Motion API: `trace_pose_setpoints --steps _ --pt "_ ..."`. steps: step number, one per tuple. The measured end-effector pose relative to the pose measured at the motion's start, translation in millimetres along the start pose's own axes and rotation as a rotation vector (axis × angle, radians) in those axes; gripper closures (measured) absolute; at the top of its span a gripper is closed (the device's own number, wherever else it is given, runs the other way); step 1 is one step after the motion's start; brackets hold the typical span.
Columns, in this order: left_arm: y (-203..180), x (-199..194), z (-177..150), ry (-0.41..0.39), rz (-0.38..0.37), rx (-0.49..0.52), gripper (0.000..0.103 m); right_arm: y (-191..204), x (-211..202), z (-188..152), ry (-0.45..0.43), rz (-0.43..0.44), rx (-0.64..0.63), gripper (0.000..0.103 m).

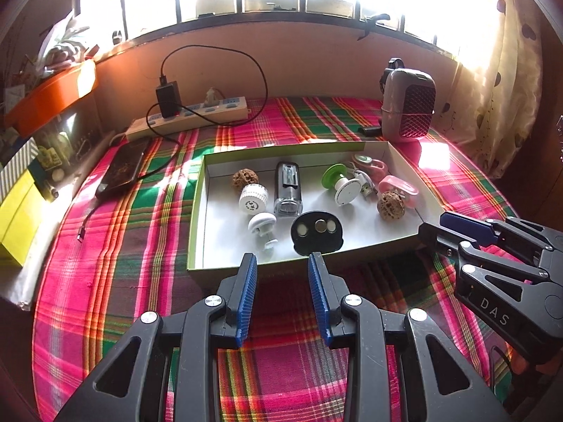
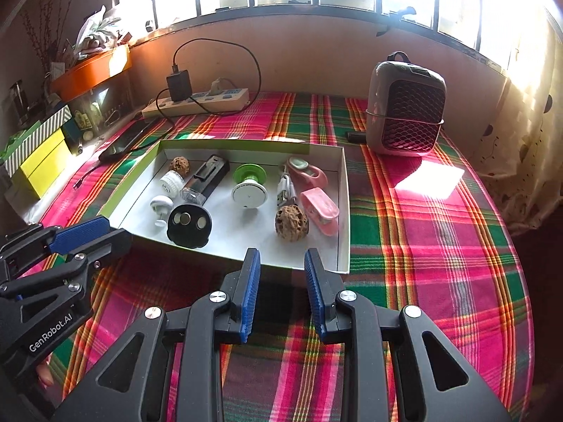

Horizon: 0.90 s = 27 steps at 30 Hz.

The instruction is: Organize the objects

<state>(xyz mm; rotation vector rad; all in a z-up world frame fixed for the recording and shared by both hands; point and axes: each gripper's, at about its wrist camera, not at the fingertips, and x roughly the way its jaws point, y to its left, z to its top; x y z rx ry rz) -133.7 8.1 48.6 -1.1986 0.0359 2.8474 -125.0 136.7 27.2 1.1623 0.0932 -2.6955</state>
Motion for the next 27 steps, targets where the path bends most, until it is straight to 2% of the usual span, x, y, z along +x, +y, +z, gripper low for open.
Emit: trace_pose_setpoints --steps 2,9,14,15,16,18,27 --pt "3 1 -4 0.017 -0.013 -0.014 0.074 1 1 -5 0.010 0.001 0.000 0.076" --pt "3 6 -21 0.051 0.025 -0.012 0.074 5 10 -19 0.058 -0.016 -0.010 0.076" --pt "5 9 -30 0.079 0.026 -0.026 0.074 6 15 -27 0.090 -0.037 -0.013 0.075" --pt "5 10 -32 0.083 0.030 -0.028 0.074 5 15 -29 0.095 -0.039 -0.010 0.074" --pt "5 10 -34 0.087 0.038 -0.024 0.074 4 16 -30 0.100 -0.040 -0.007 0.066" --pt "3 12 -37 0.096 0.048 -0.014 0.074 3 17 -32 0.107 -0.039 -0.002 0.059" --pt "1 14 -45 0.106 0.055 -0.020 0.074 0 11 -39 0.101 -0.044 0.007 0.059"
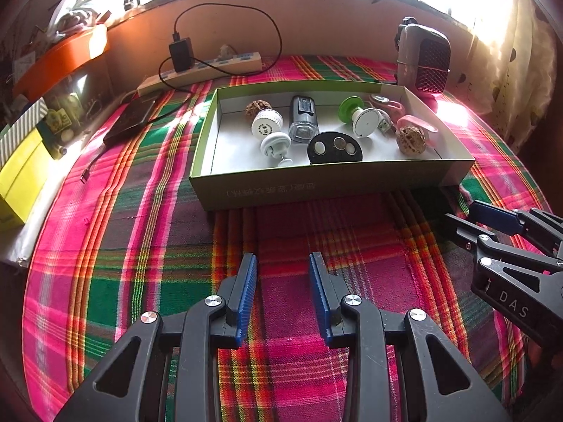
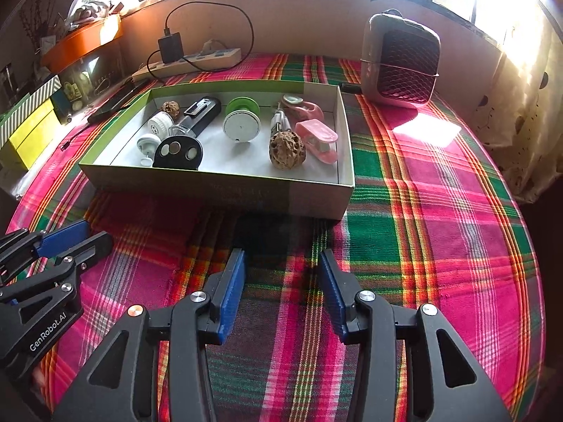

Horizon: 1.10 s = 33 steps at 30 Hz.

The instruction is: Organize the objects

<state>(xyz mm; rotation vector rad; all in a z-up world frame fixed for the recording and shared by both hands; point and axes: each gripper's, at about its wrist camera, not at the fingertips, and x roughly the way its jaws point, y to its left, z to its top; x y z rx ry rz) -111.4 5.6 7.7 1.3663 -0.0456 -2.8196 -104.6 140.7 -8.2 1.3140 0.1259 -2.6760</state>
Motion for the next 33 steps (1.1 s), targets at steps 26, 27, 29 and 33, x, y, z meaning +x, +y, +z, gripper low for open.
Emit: trace_pose_setpoints --steps 26,27,29,33 --pt "-2 -2 -5 -0.025 0.030 -0.054 0.074 -4 -7 -12 -0.013 -0.008 0.000 0.057" --pt "-2 -2 -5 -0.025 0.030 -0.053 0.074 -4 -7 -12 -0.013 -0.009 0.000 0.057" --pt "-2 -3 -5 -0.025 0.030 -0.053 0.074 -5 -7 -12 -0.013 -0.010 0.000 0.057" --pt "-2 -3 -5 -0.025 0.029 -0.054 0.074 -5 -7 -12 -0.013 -0.010 -0.001 0.057"
